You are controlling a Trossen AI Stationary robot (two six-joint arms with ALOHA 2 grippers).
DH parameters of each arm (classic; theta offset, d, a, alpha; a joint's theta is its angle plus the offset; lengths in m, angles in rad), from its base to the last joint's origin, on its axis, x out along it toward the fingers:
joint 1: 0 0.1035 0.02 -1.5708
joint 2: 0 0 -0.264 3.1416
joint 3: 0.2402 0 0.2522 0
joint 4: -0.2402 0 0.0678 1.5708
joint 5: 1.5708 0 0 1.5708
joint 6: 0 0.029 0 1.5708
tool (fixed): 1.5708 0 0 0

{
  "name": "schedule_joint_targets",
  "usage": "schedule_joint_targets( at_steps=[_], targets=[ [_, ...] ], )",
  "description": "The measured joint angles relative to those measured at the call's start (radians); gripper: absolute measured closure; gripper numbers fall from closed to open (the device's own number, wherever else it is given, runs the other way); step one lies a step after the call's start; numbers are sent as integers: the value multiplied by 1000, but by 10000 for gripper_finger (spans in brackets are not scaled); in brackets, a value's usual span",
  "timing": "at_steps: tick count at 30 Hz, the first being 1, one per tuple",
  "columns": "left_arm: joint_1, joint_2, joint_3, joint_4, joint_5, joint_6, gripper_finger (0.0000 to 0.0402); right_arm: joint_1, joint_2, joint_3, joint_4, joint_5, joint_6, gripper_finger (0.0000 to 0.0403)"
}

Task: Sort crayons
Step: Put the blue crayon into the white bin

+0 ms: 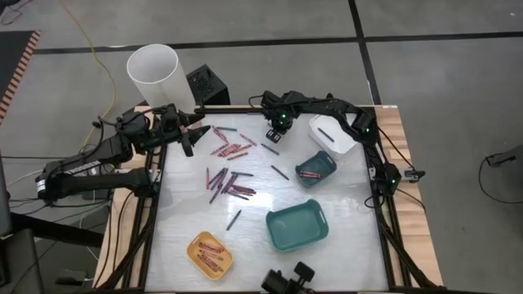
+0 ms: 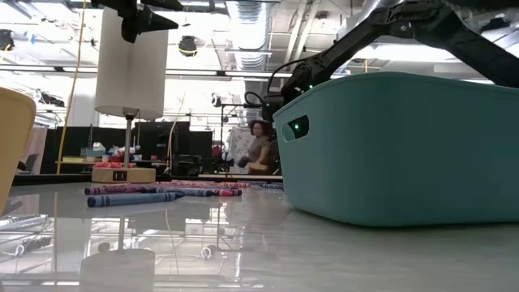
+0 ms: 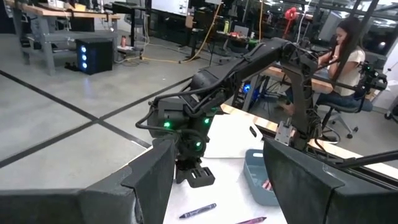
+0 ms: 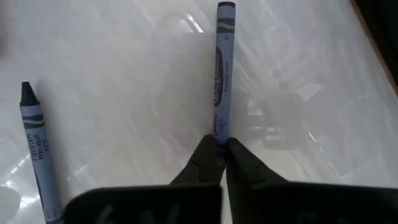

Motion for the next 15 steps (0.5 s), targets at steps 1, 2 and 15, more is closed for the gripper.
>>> schedule_joint_targets(
  at_steps=[1, 2, 15],
  targets=[
    [0, 0, 0, 0, 0, 0, 168, 1, 0, 1, 0, 0, -1, 396],
    [0, 0, 0, 0, 0, -2, 168, 5, 0, 3, 0, 0, -3, 395],
    [0, 1, 0, -46, 0, -51, 168, 19, -98, 103, -54, -5, -80, 400]
  ],
)
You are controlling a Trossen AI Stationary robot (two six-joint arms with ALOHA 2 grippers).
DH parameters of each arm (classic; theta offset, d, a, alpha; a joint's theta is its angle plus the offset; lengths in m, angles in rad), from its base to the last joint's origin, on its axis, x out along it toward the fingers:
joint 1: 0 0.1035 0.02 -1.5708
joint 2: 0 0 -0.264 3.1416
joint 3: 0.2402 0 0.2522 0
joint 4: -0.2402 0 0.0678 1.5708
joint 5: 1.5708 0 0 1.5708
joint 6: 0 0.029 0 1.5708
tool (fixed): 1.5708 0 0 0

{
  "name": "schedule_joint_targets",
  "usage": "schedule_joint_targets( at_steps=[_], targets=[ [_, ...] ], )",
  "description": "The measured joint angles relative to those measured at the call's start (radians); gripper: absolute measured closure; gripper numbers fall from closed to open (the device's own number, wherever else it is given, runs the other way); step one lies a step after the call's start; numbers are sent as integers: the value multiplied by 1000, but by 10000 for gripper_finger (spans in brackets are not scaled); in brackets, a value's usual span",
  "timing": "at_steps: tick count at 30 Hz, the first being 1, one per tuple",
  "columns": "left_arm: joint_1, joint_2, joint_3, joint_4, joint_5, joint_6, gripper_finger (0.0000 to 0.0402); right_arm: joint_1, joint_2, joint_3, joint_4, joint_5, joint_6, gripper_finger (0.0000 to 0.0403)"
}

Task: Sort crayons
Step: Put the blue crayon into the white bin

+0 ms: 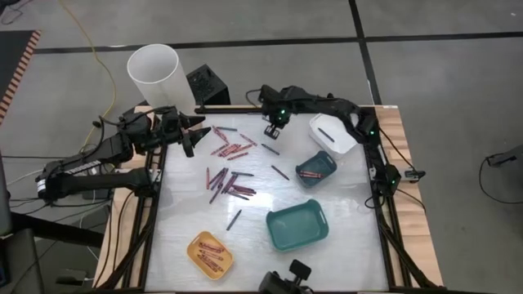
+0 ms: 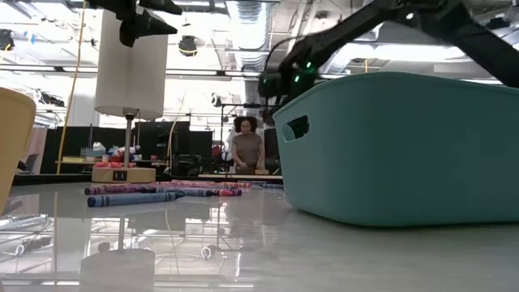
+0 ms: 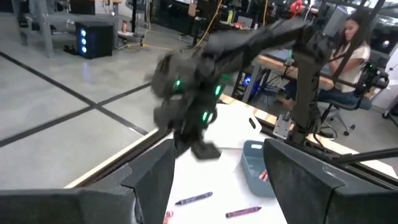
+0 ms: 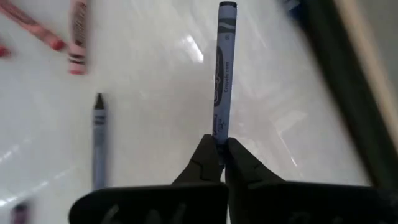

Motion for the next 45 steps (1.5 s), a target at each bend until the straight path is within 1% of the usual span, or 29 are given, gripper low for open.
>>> schedule_joint_targets(
  at_steps=[6, 10, 12, 15, 18, 21, 24, 27, 29, 33, 39, 42, 45],
  targets=[
    [0, 16, 1, -4, 0, -19, 168, -48, -139, 0, -124, 4, -25, 400],
    [0, 74, 1, -7, 3, -67, 168, -93, -244, -23, -212, 79, -24, 400],
    [0, 125, 1, -3, 15, -75, 168, -112, -294, -64, -230, 112, -14, 400],
    [0, 208, 4, 17, 27, -80, 168, -140, -385, -144, -236, 116, 3, 400],
    [4, 304, 44, 17, 55, -69, 168, -164, -468, -251, -228, 116, 32, 400],
    [28, 399, 116, 6, 127, -37, 168, -177, -538, -374, -184, 115, 58, 400],
    [77, 498, 217, -28, 213, -5, 168, -187, -597, -483, -116, 108, 78, 400],
    [124, 609, 327, -65, 313, 5, 168, -186, -629, -569, -77, 105, 97, 400],
    [147, 681, 402, -110, 359, 32, 168, -183, -646, -605, -62, 105, 105, 400],
    [161, 828, 554, -210, 358, 135, 168, -183, -659, -647, -61, 105, 107, 398],
    [163, 1048, 749, -313, 289, 256, 174, -183, -659, -662, -58, 104, 106, 397],
    [172, 1147, 821, -354, 288, 289, 196, -182, -659, -662, -56, 104, 106, 397],
    [192, 1230, 874, -403, 288, 298, 232, -182, -659, -662, -55, 103, 100, 396]
  ],
)
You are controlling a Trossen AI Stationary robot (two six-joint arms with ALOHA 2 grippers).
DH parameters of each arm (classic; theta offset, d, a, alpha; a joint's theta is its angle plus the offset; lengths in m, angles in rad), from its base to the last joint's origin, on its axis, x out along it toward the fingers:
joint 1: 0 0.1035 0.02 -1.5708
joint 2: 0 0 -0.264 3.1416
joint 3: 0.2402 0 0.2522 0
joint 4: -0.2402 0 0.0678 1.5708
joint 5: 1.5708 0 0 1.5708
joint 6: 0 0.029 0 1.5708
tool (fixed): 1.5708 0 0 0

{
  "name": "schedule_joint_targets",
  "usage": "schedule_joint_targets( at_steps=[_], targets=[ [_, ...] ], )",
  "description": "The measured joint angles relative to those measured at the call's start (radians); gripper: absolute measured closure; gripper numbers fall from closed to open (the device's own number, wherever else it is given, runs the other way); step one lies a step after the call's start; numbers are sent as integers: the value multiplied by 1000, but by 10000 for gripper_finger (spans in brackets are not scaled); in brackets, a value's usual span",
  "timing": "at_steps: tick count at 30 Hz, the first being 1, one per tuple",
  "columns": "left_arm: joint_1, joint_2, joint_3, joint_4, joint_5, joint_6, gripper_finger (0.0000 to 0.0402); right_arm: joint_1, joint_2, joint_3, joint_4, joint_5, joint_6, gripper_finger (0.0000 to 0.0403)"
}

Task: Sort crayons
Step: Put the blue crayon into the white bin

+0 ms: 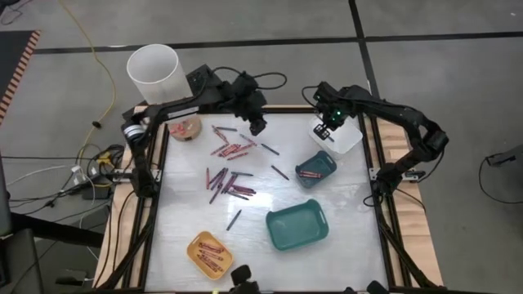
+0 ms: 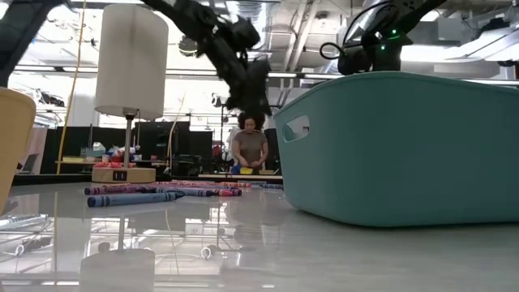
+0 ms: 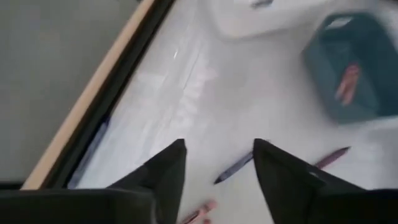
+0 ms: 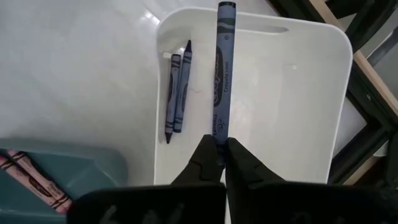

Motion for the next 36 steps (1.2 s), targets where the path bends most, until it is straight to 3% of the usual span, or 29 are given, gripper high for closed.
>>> schedule_joint_targets(
  at_steps=[5, 10, 14, 20, 27, 36],
  targets=[
    [41, 70, 18, -22, -24, -35, 310, 6, 0, 0, 3, -5, -5, 380],
    [67, 94, 18, -23, -152, -191, 391, 11, 0, 0, 7, -5, 3, 358],
    [66, 109, 20, -6, -236, -340, 400, 13, 0, 0, 8, -5, 3, 355],
    [29, 131, 19, -11, -454, -467, 401, 18, 0, 0, 8, -4, -4, 354],
    [-15, 228, 19, 42, -484, -501, 401, 18, 0, 1, 8, -2, -28, 354],
    [-9, 254, 19, 47, -650, -578, 401, 23, 0, 1, 7, -2, -31, 354]
  ],
)
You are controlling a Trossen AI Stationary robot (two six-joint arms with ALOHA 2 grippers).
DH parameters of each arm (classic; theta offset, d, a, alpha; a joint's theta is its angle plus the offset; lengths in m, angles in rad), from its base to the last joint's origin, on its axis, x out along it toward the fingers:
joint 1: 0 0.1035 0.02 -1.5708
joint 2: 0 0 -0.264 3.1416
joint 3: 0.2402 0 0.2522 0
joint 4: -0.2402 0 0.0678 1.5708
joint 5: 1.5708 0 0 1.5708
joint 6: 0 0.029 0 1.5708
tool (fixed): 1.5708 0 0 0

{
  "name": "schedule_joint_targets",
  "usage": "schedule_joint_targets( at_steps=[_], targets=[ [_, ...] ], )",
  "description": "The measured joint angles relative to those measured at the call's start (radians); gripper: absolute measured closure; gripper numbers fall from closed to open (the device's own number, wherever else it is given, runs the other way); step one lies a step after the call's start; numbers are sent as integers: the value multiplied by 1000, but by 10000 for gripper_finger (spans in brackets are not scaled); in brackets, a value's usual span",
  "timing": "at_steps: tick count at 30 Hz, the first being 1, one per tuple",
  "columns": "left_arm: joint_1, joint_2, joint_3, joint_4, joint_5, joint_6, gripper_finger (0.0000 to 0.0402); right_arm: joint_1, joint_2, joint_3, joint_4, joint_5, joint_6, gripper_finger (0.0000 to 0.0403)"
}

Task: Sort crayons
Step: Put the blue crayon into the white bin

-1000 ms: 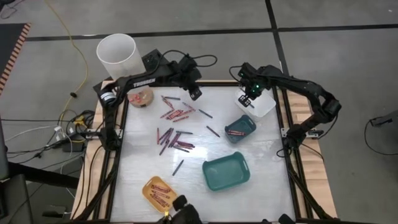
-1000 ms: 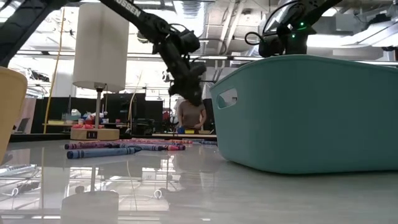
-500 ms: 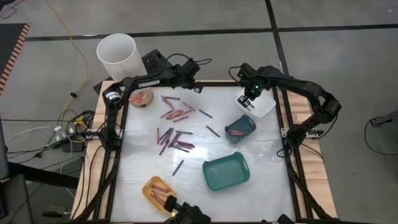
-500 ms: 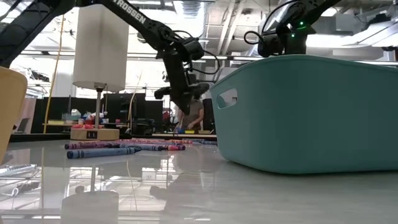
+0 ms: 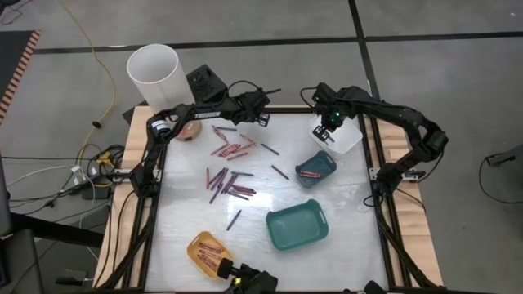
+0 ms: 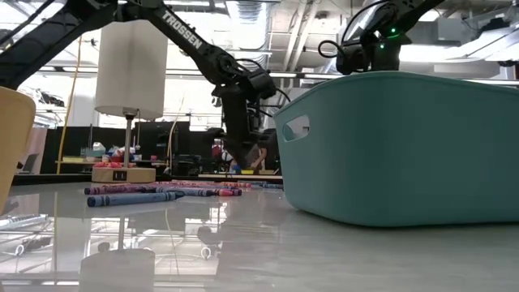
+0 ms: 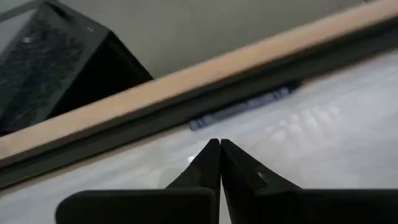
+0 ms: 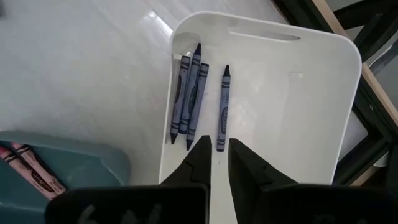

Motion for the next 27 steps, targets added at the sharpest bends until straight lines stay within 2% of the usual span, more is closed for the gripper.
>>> schedule_joint_targets(
  at_steps=[1, 7, 15, 17, 25, 27],
  targets=[
    [4, 0, 0, 13, 2, 2, 401, 0, 0, 0, 2, 0, -1, 354],
    [18, 11, 0, 132, 161, 59, 401, 0, 0, 0, 3, 0, -3, 354],
    [2, 12, 21, 128, 151, 153, 401, 0, 0, 0, 13, 0, -17, 354],
    [0, 28, 63, 123, 146, 203, 401, 0, 0, 0, 13, 0, -18, 354],
    [-10, 188, 338, -93, 212, 407, 401, 0, 0, 0, 11, -1, -18, 354],
    [-19, 225, 395, -125, 200, 477, 401, 0, 0, 0, 11, -1, -18, 354]
  ],
)
